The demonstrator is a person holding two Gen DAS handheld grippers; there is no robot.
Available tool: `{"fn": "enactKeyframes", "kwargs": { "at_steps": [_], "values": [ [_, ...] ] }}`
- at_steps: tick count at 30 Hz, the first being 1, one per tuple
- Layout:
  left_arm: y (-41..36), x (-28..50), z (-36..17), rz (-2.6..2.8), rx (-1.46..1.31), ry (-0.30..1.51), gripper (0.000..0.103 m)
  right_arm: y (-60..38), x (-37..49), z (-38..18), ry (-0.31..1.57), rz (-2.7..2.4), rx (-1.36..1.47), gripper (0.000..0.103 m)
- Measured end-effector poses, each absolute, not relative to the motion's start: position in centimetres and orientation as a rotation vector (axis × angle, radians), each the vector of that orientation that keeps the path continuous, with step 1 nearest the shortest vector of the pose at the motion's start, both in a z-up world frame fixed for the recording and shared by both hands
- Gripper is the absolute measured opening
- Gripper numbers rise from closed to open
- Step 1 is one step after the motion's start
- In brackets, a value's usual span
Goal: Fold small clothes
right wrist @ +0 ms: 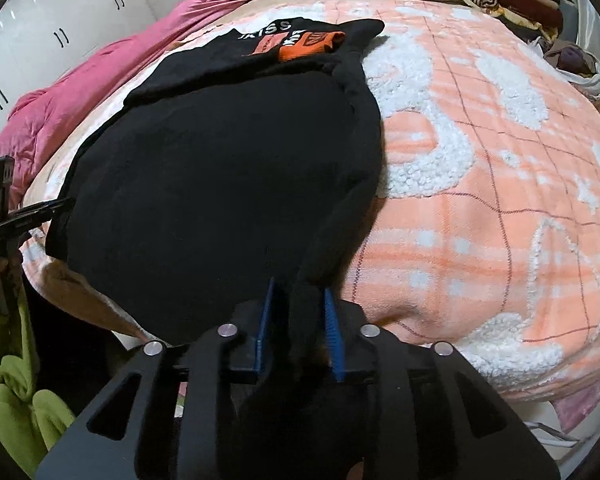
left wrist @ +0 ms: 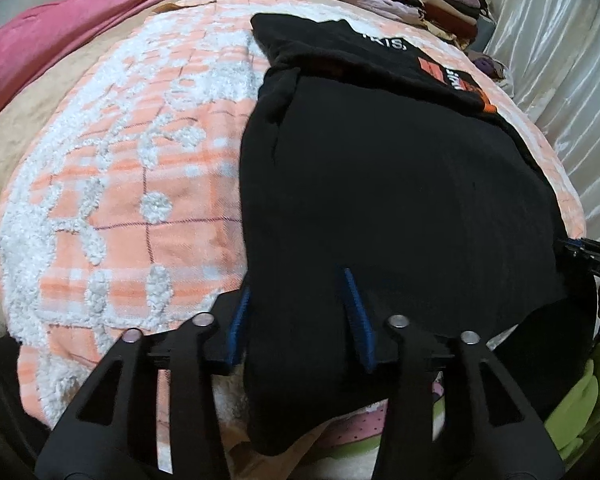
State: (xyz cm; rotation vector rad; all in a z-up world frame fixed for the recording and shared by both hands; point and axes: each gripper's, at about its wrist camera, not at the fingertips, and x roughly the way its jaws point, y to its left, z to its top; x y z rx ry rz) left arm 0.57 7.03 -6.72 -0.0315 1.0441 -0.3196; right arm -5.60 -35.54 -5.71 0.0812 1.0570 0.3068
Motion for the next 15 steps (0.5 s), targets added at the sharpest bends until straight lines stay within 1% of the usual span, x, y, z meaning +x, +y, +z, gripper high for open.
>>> {"fn": "enactKeyframes", "kwargs": {
  "at_steps": [3, 5, 6, 7, 9, 15],
  "values": [
    [7.0, 0.6, -6.9, -0.318, -0.031, 1.045, 0.038, -35.5, -5.7, -5.8, 1.058, 0.317, 0.090, 0.027],
    [7.0, 0.6, -6.6, -0.323, -0.038, 1.040, 0.027, -35.6, -5.9, -5.7, 1.049, 0.320, 0.091, 0.020],
    [7.1, 0.5, -6.5, -0.326, -0.041, 1.037, 0.016, -35.6, -5.9, -5.5, 1.040, 0.325, 0.093, 0.011],
    [7.2, 0.5, -6.2, -0.332, -0.046, 1.032, 0.008, -35.7, -6.0, -5.1, 1.024, 0.334, 0.098, 0.009],
    [7.7, 0.6, -5.2, -0.374, -0.081, 1.021, 0.005, -36.1, -6.1, -4.3, 1.002, 0.357, 0.133, 0.008],
    [9.1, 2.0, -2.0, -0.450, -0.215, 0.988, 0.005, -37.1, -5.1, -0.6, 0.902, 0.440, 0.244, 0.008]
  ]
}}
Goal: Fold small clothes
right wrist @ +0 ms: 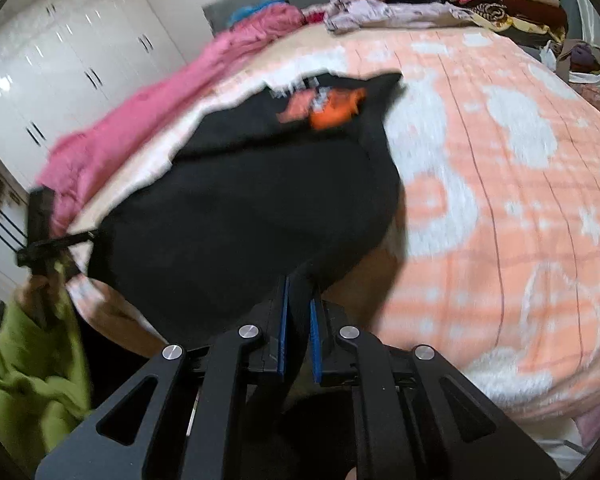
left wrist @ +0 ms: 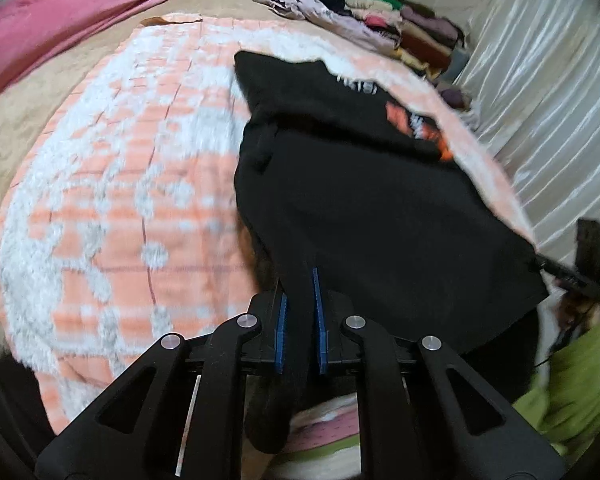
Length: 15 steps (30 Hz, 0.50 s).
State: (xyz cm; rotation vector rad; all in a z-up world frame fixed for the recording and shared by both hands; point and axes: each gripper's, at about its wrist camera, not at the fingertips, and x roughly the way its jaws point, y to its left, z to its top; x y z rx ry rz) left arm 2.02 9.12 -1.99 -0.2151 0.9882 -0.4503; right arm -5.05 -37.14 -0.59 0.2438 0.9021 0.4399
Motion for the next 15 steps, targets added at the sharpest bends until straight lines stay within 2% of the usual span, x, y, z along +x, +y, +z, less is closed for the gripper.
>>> {"fn": "enactKeyframes", "kwargs": {
  "at_steps": [6, 15],
  "values": [
    [11.2, 5.4, 1.1, -0.474, -0.355, 0.951, 0.005, -38.1, -1.4, 3.0, 0.808, 0.468, 0.332, 0.008],
    [11.3, 12.4, 2.8, -0.461, -0.450, 0.931, 0.005, -39.2, 5.6, 4.8, 0.757, 0.406, 0.373, 0.008]
  ]
}}
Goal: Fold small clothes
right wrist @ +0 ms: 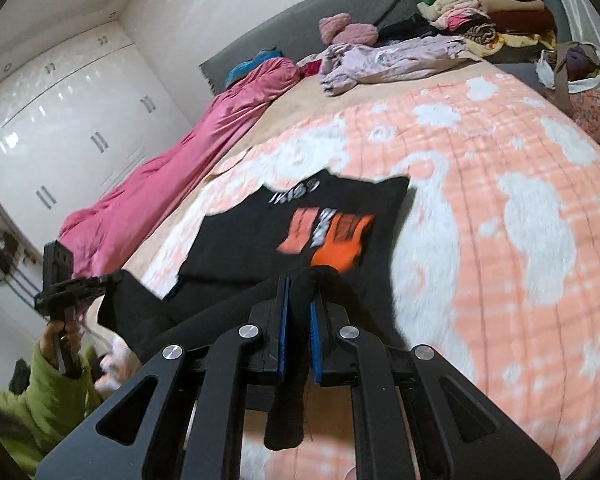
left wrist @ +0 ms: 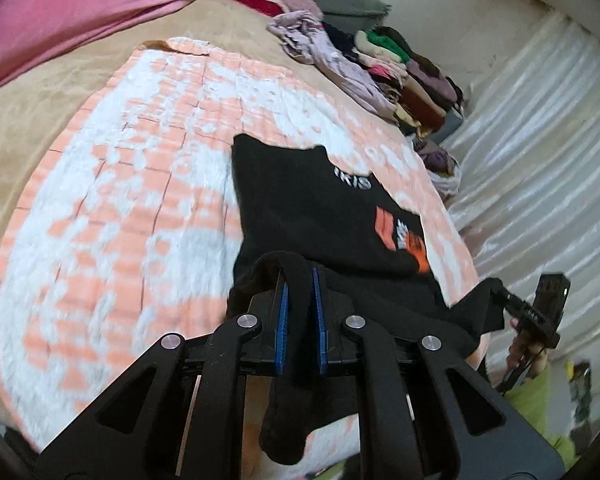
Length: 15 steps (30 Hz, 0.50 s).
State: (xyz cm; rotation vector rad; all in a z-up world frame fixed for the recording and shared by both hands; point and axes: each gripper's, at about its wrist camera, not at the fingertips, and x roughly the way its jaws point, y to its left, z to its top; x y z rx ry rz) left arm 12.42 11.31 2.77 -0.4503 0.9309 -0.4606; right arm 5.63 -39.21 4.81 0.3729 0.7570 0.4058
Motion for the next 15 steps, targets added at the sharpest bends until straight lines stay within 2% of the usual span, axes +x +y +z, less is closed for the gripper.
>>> {"fn": "enactKeyframes", "kwargs": {
  "at_steps": [8, 15],
  "values": [
    [11.2, 18.4, -0.3, -0.358, -0.477, 0.986, 0.005, -41.0, 11.8, 2.3, 0.815, 0.295, 0.429, 0.008],
    [11.4, 20.5, -2.7, -0.319, -0.479, 1.012, 0.005, -41.0, 15.3, -0.7, 0.884, 0.226, 0.415, 0.009]
  ]
}}
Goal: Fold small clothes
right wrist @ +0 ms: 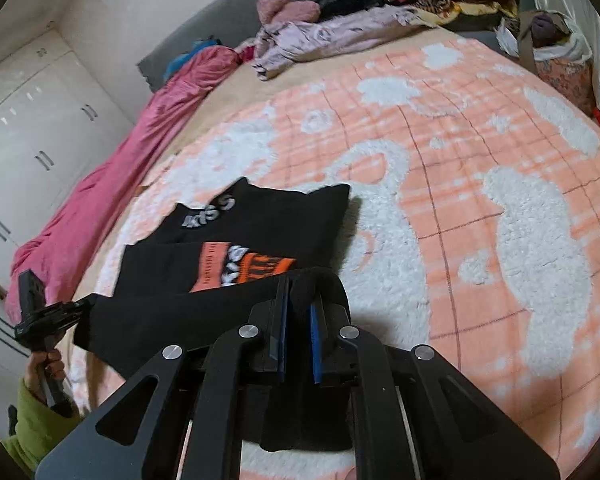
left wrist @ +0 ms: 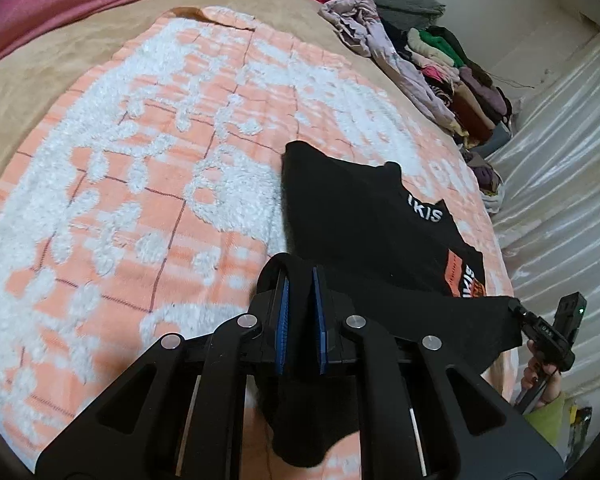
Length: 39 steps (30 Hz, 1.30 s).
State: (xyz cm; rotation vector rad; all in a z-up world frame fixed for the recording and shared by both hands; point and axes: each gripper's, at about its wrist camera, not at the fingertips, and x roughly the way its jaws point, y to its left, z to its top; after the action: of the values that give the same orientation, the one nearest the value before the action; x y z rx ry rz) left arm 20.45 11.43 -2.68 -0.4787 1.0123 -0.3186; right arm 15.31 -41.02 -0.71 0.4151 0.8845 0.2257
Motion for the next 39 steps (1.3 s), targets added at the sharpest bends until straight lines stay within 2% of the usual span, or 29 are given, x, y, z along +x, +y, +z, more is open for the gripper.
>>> {"fn": "enactKeyframes", "kwargs": {
  "at_steps": [2, 3, 5, 6, 8, 10, 16, 24, 26, 28, 29, 31, 32, 33, 39],
  "values": [
    [11.3, 20.4, -2.9, -0.326, -0.471, 1.019, 0.008, -40.8, 15.7, -1.3, 0.906, 0.220, 0.409, 0.011],
    [11.3, 20.2, -2.8, -0.333, -0.468, 1.017, 0.014, -40.8, 15.7, -1.5, 0.909, 0.221, 0.411, 0.013],
    [11.5, 19.5, -2.1, -0.342, -0.462, 1.000, 0.036, -40.9, 15.3, -1.6, 0.908, 0.243, 0.431, 0.026],
    [11.5, 19.3, -1.7, -0.340, -0.457, 0.989, 0.052, -41.0, 15.0, -1.4, 0.903, 0.259, 0.448, 0.034],
    [11.9, 18.5, -0.5, -0.350, -0.452, 0.952, 0.054, -41.0, 14.2, -0.9, 0.885, 0.279, 0.454, 0.039],
    [12.4, 17.7, 0.4, -0.362, -0.467, 0.933, 0.054, -40.8, 13.4, -0.2, 0.874, 0.263, 0.422, 0.048],
    [11.9, 14.9, 1.1, -0.393, -0.432, 0.944, 0.056, -40.4, 10.1, 1.3, 0.849, 0.284, 0.369, 0.049],
    [9.9, 13.3, -1.3, -0.393, -0.368, 1.024, 0.058, -38.8, 8.8, 0.9, 0.883, 0.265, 0.294, 0.049],
    [9.5, 13.5, -1.7, -0.378, -0.349, 1.041, 0.058, -38.6, 9.4, 0.3, 0.904, 0.249, 0.288, 0.043],
    [9.2, 13.8, -1.8, -0.376, -0.337, 1.046, 0.051, -38.3, 9.9, -0.1, 0.920, 0.262, 0.287, 0.020],
    [9.0, 14.0, -1.7, -0.375, -0.327, 1.047, 0.045, -38.1, 10.0, -0.2, 0.922, 0.271, 0.285, 0.015],
    [8.7, 14.4, -1.5, -0.366, -0.309, 1.054, 0.017, -37.9, 10.2, 0.0, 0.916, 0.283, 0.287, 0.012],
    [8.7, 14.6, -1.2, -0.381, -0.312, 1.053, 0.009, -37.9, 10.4, 0.2, 0.911, 0.293, 0.296, 0.011],
    [8.7, 14.7, -0.9, -0.385, -0.312, 1.049, 0.006, -38.0, 10.5, 0.4, 0.903, 0.302, 0.307, 0.011],
    [9.1, 17.1, 1.7, -0.440, -0.393, 1.000, 0.005, -39.2, 12.2, 2.2, 0.838, 0.337, 0.386, 0.009]
  ]
}}
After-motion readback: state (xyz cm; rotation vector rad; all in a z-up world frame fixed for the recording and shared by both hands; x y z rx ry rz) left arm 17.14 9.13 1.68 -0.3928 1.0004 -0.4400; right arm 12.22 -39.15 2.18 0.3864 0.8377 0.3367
